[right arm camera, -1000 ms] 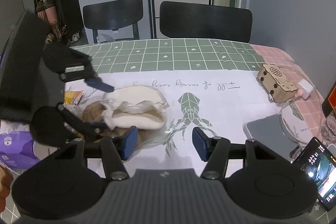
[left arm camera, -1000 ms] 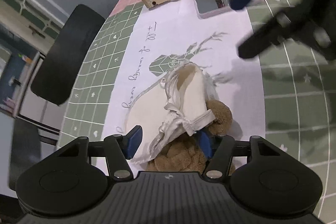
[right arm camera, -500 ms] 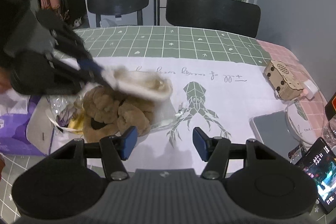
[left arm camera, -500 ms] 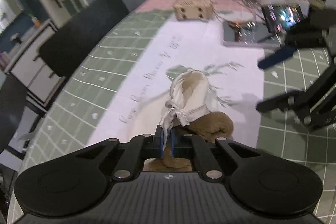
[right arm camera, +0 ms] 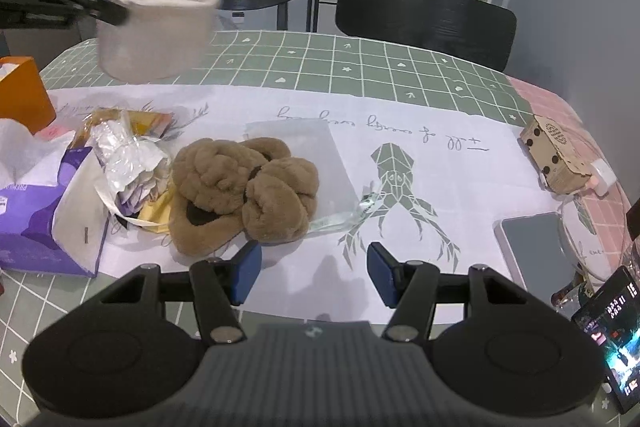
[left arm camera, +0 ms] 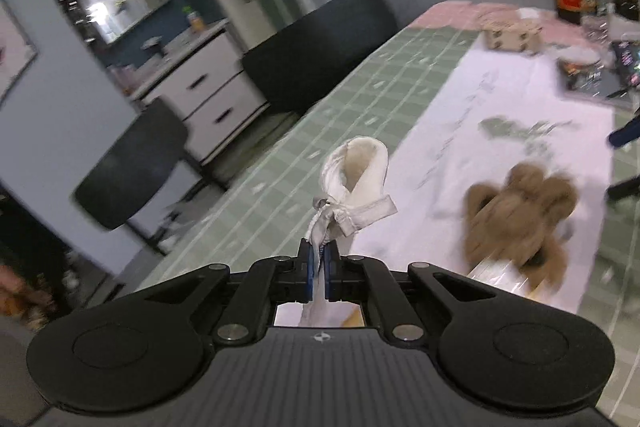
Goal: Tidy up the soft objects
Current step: 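Lift the cream cloth up with the left gripper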
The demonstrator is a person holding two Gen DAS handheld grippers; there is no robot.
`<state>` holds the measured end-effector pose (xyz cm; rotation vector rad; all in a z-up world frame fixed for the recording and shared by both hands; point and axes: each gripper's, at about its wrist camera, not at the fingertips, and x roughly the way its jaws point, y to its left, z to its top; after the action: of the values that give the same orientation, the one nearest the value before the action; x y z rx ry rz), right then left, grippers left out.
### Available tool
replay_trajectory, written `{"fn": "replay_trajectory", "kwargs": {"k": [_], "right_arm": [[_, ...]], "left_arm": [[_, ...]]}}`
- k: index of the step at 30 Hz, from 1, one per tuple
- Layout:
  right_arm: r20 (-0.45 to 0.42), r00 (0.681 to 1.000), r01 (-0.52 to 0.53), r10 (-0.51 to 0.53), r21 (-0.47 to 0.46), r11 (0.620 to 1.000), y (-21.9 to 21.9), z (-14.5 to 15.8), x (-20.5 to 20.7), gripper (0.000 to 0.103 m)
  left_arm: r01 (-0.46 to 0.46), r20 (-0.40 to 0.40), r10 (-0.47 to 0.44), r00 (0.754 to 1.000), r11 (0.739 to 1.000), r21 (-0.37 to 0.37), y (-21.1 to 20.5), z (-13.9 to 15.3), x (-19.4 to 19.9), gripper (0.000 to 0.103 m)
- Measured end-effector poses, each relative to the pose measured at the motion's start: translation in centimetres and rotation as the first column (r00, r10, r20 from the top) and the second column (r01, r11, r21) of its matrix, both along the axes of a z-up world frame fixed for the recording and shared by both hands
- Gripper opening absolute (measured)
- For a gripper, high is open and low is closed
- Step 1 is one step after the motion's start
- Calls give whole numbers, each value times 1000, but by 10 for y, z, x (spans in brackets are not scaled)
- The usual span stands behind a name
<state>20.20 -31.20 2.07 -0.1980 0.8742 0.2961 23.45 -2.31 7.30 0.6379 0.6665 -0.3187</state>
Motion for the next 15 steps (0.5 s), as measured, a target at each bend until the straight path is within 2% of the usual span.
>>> {"fn": "replay_trajectory", "kwargs": {"k": [5, 9, 12, 15], "right_arm": [[2, 999, -32, 32, -16, 999, 11, -3, -4, 58], [-2, 998, -59, 59, -13, 998, 21, -5, -6, 58], [-5, 996, -84, 84, -11, 996, 29, -6, -10, 58], [13, 992, -128, 128, -18, 992, 40, -3, -17, 58]], "left_arm": [[-73, 28, 73, 997, 997, 17, 53, 13, -32, 5], [-58, 68, 57, 996, 998, 14, 78, 21, -77, 5], [-34, 68, 34, 997, 999, -13, 90, 24, -114, 5], [-14, 54, 14, 998, 1000, 4, 96, 18, -150, 5]]}}
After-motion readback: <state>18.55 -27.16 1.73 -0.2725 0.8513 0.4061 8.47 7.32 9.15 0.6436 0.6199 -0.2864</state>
